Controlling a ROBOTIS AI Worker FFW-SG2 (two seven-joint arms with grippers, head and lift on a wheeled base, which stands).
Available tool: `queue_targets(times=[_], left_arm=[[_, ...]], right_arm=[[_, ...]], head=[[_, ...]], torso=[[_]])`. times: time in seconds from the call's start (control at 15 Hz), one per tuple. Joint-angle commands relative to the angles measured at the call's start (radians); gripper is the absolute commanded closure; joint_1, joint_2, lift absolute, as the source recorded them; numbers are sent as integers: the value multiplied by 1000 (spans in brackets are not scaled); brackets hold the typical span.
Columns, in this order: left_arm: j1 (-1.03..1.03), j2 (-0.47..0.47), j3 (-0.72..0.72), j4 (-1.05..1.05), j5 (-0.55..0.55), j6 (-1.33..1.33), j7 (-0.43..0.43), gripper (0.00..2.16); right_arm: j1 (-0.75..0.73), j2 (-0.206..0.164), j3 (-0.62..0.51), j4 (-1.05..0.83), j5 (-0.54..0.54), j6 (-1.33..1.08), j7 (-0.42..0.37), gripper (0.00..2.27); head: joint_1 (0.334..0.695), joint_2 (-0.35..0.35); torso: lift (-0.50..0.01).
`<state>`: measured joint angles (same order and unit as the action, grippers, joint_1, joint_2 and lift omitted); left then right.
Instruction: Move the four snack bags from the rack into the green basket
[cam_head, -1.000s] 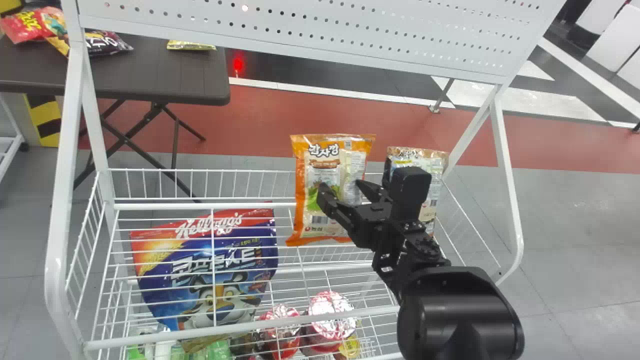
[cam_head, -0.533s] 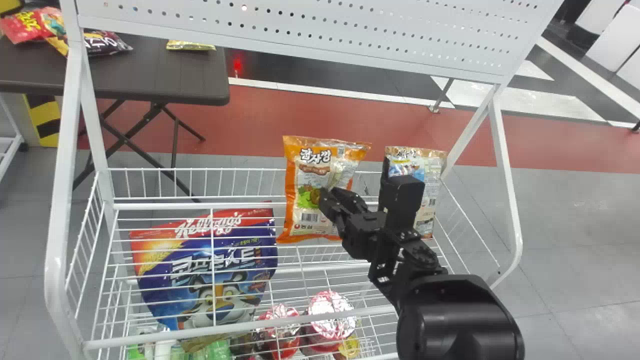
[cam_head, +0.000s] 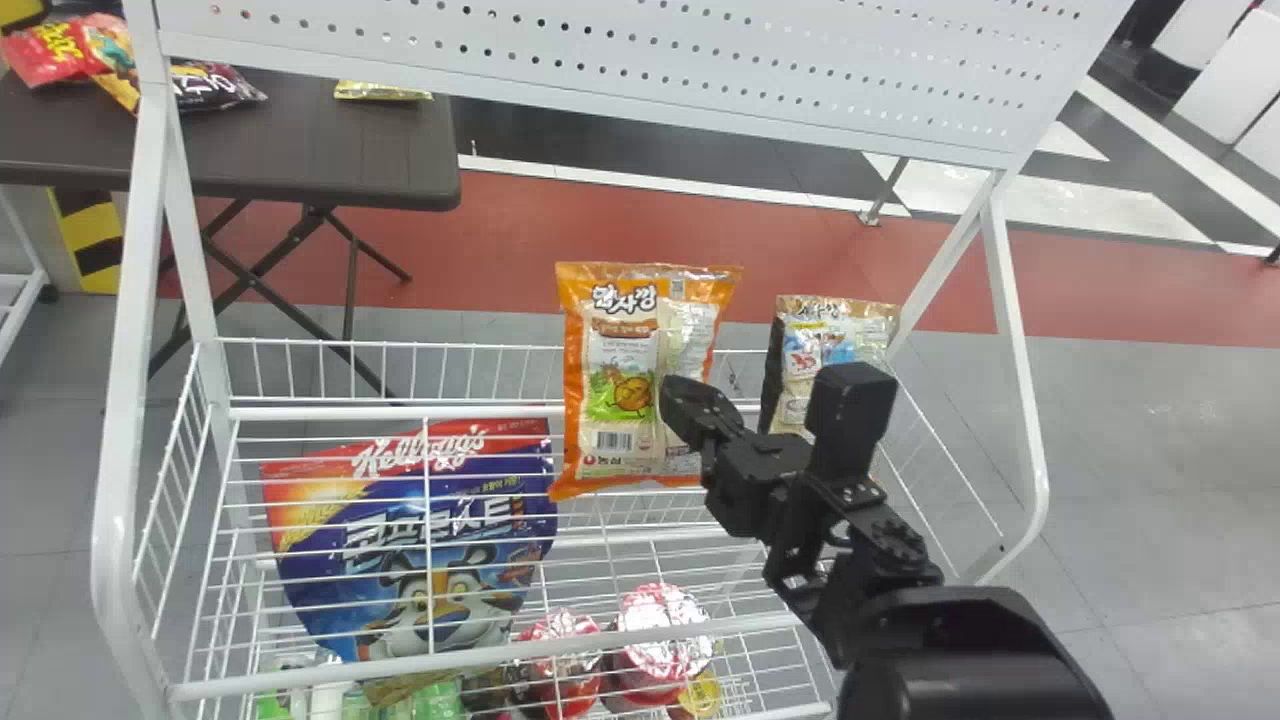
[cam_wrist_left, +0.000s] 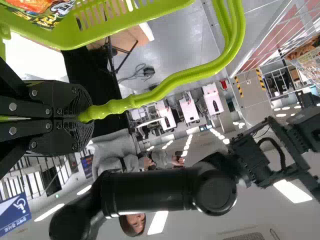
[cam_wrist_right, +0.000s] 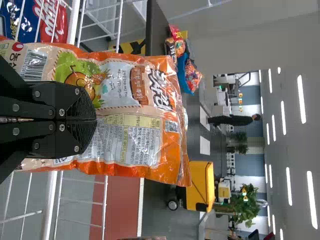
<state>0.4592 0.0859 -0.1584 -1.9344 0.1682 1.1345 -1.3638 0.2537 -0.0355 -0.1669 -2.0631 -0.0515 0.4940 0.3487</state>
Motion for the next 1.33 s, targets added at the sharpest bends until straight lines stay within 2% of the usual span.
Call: queue_targets(times=[0.0, 0.27, 0.53, 0.67, 0.93, 1.07, 1.27], left_arm=[[1, 0, 0, 0, 1, 0, 0, 1487], [-2, -1, 2, 0, 1, 0, 3, 1487], [-5, -5, 2, 5, 1, -3, 5, 1487], [-7, -5, 2, 6, 1, -3, 5, 1484], [-5, -5, 2, 6, 1, -3, 5, 1487], [-5, -6, -1, 6, -1, -3, 6, 1487], [-10, -9, -10, 9, -4, -3, 9, 1487]], right_arm=[[90, 0, -22, -137, -41, 48, 6, 2233], [279, 3, -135, -376, -199, 309, 41, 2236], [438, 9, -197, -508, -249, 570, 110, 2236], [466, 23, -230, -532, -280, 757, 180, 2236], [490, 23, -261, -542, -277, 984, 250, 2236], [506, 22, -250, -526, -274, 1033, 283, 2236], [512, 19, -184, -474, -278, 1015, 288, 2236]], head=[[695, -350], [695, -350], [695, -350], [695, -350], [695, -350], [695, -350], [695, -350]], torso=[[0], [0], [0], [0], [0], [0], [0]])
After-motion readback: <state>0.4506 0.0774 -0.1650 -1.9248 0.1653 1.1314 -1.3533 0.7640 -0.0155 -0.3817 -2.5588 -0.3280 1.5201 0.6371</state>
